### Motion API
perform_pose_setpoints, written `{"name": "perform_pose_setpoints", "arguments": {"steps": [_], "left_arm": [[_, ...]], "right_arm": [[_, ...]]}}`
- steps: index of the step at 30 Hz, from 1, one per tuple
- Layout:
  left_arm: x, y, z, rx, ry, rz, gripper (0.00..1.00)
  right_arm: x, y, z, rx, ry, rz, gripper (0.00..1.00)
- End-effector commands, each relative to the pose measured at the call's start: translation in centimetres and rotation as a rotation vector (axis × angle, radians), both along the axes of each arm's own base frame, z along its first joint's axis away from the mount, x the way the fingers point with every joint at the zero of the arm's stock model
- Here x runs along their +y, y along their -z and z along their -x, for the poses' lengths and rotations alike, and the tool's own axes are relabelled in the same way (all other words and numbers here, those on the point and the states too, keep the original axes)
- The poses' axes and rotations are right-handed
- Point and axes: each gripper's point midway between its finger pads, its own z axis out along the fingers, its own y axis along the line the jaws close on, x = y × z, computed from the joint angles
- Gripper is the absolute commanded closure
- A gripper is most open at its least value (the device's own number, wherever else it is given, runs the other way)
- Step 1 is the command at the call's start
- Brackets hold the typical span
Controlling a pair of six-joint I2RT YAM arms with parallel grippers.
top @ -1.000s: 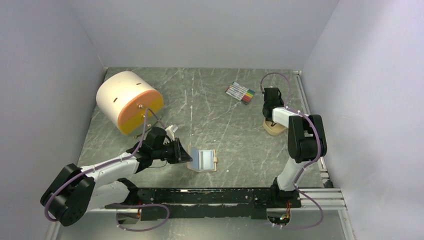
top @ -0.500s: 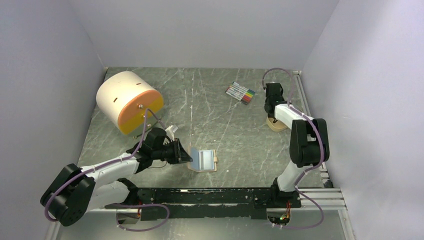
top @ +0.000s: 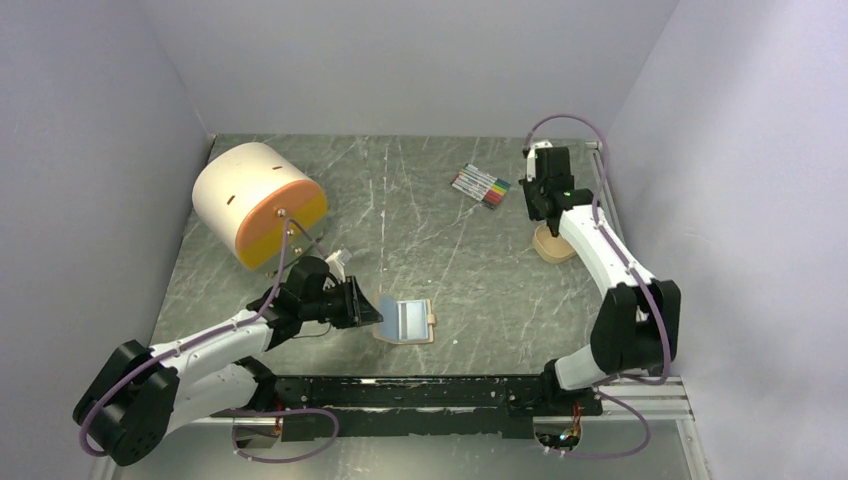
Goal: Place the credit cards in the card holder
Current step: Pick up the credit card from the storage box.
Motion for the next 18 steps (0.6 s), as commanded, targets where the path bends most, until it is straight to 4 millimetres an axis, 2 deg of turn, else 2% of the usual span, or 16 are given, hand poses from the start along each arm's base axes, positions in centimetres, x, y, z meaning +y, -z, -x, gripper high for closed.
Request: {"name": "perform_pose_setpoints", "arguments": {"steps": [1, 7, 8, 10, 14, 18], "left_arm": [[0.6, 0.5, -0.1, -0.01, -0.018, -0.048, 0.7], [0.5, 0.2, -0.2, -0.004, -0.027, -0.043, 0.78], [0.6, 0.2, -0.3, -0.005, -0.032, -0.049, 0.81], [0.8, 0.3, -0.4, -0.003, -0.043, -0.059, 0.87], [1.0, 0.5, -0.3, 0.01, -0.053, -0.063, 0.91], [1.0, 0.9, -0.2, 0.02, -0.075, -0.042, 0.91]], "right_arm": [[6.4, -3.2, 0.8, -0.098, -0.042, -0.416, 1.0], [15.0, -3.3, 4.7, 0.014, -0.18, -0.888, 1.0], [16.3, -2.8, 5.8, 0.044, -0.209, -0.938, 1.0], [18.8, -3.0, 7.6, 0.061, -0.266, -1.002, 1.0], [22.2, -2.4, 10.5, 0.113, -0.339, -1.114, 1.0], [24.8, -0.4, 13.7, 0.19, -0.341, -1.18, 1.0]]}}
